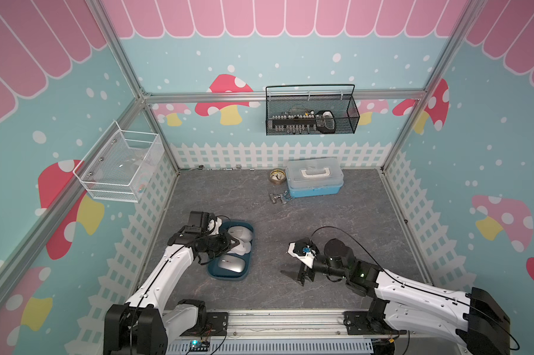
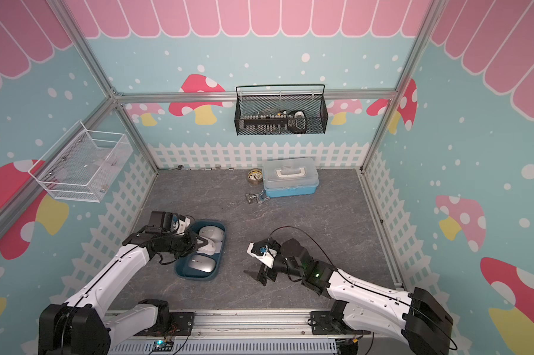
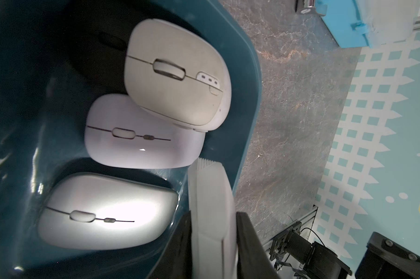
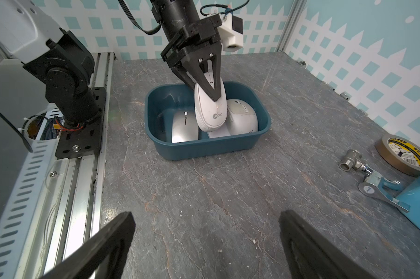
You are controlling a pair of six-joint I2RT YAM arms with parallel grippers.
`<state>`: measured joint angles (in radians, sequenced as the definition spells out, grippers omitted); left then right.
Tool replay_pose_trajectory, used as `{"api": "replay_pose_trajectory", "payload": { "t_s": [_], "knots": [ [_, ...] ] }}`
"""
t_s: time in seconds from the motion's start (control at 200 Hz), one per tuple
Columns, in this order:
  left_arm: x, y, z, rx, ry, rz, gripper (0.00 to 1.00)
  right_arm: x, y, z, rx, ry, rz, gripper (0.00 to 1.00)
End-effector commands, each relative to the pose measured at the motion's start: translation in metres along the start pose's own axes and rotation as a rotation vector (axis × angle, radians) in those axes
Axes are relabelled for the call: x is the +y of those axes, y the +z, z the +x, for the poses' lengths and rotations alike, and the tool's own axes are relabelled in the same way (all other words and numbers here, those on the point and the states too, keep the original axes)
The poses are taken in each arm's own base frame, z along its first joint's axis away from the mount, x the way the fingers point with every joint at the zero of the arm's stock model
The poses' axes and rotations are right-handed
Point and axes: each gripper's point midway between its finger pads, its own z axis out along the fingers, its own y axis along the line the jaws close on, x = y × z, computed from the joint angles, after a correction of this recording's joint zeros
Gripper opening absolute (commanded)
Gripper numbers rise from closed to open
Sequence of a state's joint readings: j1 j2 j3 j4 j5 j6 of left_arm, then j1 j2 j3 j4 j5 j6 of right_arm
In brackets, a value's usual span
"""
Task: Put the mouse in the storage box
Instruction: Place the mouse in the storage box.
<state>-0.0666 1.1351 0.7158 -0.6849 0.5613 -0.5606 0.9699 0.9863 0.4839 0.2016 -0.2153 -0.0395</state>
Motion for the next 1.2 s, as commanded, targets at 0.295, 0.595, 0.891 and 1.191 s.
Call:
{"api": "replay_pose_trajectory", "payload": {
  "t_s": [0.295,0.595,0.891,1.191],
  "knots": [
    [0.001,0.011,0.007,0.085,-0.001,0.028,0.27,-0.002,-0.007,-0.009,-0.027,0.005,0.024,0.99],
    [0.004,0.011,0.012,0.091,0.0,0.019,0.47,-0.002,-0.007,-0.006,-0.011,0.011,0.021,0.99],
    [0.003,0.004,0.007,0.048,0.009,0.007,0.63,-0.003,-0.005,-0.003,0.001,0.018,0.028,0.99],
    [-0.013,-0.032,-0.023,-0.117,0.074,-0.058,0.64,-0.01,-0.006,-0.002,0.008,0.017,0.068,0.99]
  ]
}}
